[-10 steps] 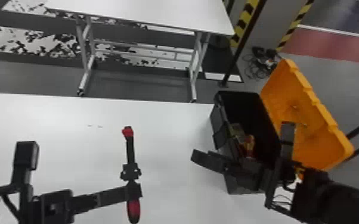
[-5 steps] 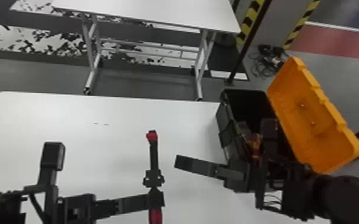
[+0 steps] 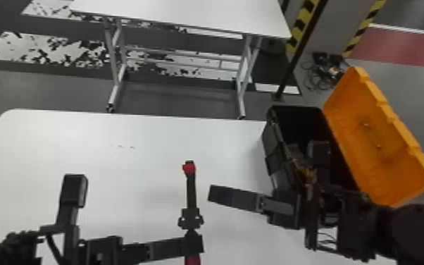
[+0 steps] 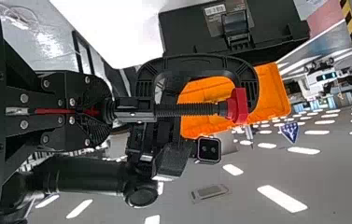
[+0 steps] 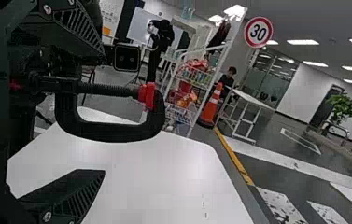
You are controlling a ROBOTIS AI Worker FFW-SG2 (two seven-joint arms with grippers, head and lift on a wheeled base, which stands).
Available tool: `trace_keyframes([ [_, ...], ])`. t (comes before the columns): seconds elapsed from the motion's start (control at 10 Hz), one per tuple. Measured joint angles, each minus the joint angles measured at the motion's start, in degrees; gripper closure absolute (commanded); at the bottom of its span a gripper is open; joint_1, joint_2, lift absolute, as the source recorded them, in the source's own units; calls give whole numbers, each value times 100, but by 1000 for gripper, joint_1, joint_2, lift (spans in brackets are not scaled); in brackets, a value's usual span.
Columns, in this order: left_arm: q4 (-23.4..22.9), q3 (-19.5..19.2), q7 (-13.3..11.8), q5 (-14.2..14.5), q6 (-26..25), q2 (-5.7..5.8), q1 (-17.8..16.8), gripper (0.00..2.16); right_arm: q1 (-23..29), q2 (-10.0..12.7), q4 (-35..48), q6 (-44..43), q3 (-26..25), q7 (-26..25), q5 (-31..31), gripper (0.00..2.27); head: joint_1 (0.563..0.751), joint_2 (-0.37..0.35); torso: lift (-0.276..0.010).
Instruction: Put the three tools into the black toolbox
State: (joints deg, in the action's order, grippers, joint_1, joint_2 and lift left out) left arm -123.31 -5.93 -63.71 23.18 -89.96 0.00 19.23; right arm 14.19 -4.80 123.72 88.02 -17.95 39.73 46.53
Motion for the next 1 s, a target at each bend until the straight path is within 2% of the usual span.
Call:
trace_keyframes([
  [0.3,0,146,58,-182,0,0,2,2142,18,-4,54,192,39,13,144,87,695,-151,-51],
  [1.0,-175,441,124,-302,0,0,87,2142,31,5,-23,-51,441,183,-157,76,695,-147,-51],
])
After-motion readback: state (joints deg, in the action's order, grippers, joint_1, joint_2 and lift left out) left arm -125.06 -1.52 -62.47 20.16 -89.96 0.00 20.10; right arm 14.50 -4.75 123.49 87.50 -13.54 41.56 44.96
